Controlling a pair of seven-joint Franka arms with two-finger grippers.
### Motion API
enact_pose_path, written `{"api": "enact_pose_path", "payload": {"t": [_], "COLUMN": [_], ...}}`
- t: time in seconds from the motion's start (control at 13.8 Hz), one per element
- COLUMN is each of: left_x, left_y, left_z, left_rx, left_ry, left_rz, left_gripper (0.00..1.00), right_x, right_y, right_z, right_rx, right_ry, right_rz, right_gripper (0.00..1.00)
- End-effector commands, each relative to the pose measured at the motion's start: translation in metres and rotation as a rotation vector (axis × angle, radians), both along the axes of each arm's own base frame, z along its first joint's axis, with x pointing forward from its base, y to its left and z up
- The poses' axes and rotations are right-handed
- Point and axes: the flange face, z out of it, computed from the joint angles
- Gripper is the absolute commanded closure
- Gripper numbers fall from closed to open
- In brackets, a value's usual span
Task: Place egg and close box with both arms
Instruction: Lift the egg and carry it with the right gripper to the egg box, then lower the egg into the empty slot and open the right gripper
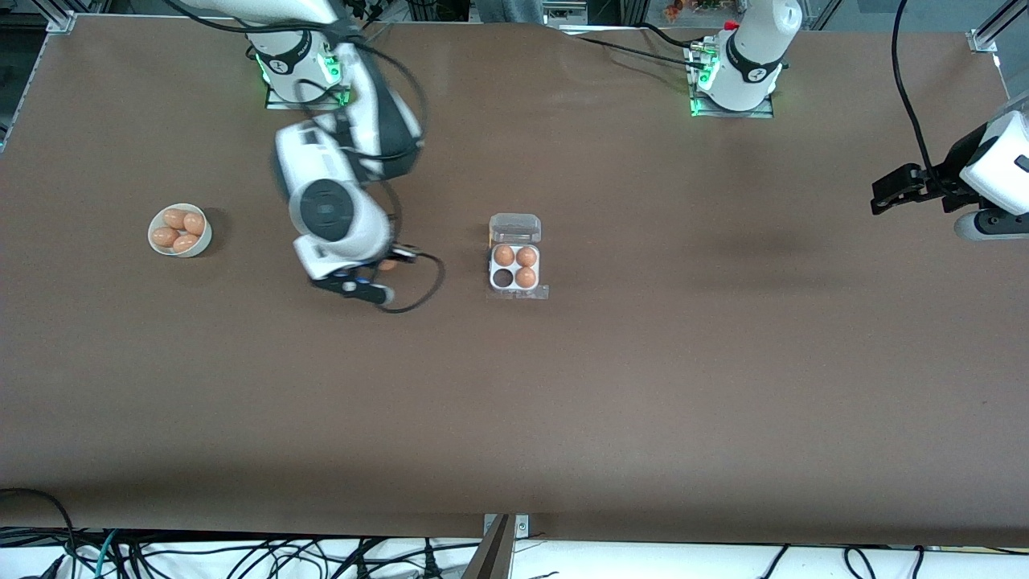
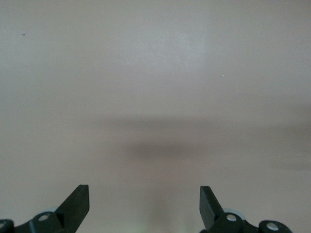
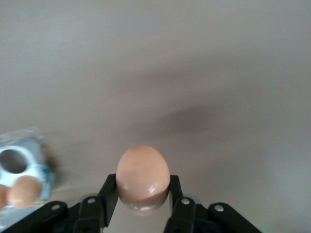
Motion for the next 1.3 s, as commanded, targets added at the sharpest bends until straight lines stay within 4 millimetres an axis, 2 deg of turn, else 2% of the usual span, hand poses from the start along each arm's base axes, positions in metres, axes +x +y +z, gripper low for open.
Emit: {"api": "enact_pose_path", "payload": {"t": [0.0, 0.14, 0.22, 0.36, 0.58, 0.79, 1.01, 1.16, 1.23], "left_x": [-0.001, -0.001, -0.001, -0.001, -0.001, -0.001, -0.001, -0.001, -0.002], "left_y": [-0.001, -0.002, -0.001, -0.001, -0.001, -0.001, -0.002, -0.003, -0.003], "left_z": [0.004, 0.004, 0.004, 0.005, 0.004, 0.004, 0.004, 0.004, 0.003], "left_rx": [-0.018, -0.020, -0.018, -0.018, -0.018, -0.018, -0.019, -0.021, -0.021], "left_ry": [0.003, 0.003, 0.003, 0.001, 0.003, 0.003, 0.003, 0.004, 0.016], "left_rz": [-0.009, -0.009, -0.009, -0.008, -0.006, -0.005, -0.005, -0.006, -0.009], "left_gripper": [0.00, 0.00, 0.00, 0.00, 0.00, 0.00, 0.03, 0.09, 0.11], "right_x": [-0.004, -0.010, -0.008, -0.023, -0.022, -0.021, -0.018, -0.016, -0.016], "right_y": [0.077, 0.116, 0.124, 0.153, 0.159, 0.157, 0.153, 0.152, 0.151], "right_z": [-0.022, -0.031, -0.034, -0.044, -0.054, -0.074, -0.078, -0.079, -0.080], "right_rx": [-0.032, 0.014, 0.049, 0.123, 0.155, 0.140, 0.142, 0.151, 0.150], "right_ry": [-0.059, -0.093, -0.103, -0.114, -0.133, -0.128, -0.121, -0.116, -0.114], "right_rz": [-0.020, 0.005, -0.003, 0.017, 0.017, 0.023, 0.026, 0.015, 0.014], "right_gripper": [0.71, 0.70, 0.70, 0.70, 0.70, 0.70, 0.69, 0.66, 0.57]}}
